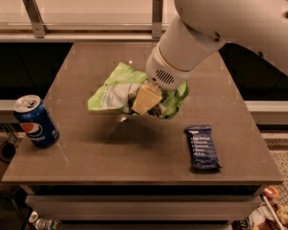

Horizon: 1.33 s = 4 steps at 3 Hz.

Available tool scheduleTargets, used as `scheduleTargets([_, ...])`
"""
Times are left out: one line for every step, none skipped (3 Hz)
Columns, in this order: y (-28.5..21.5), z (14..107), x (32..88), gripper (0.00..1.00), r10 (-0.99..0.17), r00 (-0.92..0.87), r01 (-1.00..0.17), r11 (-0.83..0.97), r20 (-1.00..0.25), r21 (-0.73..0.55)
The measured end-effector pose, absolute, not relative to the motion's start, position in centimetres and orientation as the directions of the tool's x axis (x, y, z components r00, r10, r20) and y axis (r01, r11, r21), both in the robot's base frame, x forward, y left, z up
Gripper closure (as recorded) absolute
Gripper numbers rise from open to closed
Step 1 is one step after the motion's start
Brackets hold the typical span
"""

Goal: Move green rice chip bag near pepsi can

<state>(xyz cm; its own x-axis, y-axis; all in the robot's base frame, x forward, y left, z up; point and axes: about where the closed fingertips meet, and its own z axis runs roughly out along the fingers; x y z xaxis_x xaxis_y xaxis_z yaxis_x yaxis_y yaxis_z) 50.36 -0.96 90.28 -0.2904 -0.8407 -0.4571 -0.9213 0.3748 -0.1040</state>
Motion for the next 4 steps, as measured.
scheduleTargets([0.5,89.4,48.6,1.00,-0.845,-0.275,-0.942,0.333,-0.459,-0.049])
scheduleTargets([2.9,88.9,47.2,1.00,-0.841,-0.243,-0.961,0.276,-0.482,0.004])
scheduleTargets([5.2,89.0,45.8,1.00,-0.857,-0.207,-0.976,0.217,-0.472,0.033])
scheduleTargets([5.2,89.2,45.7,0.82,-0.858,-0.204,-0.976,0.217,-0.472,0.028])
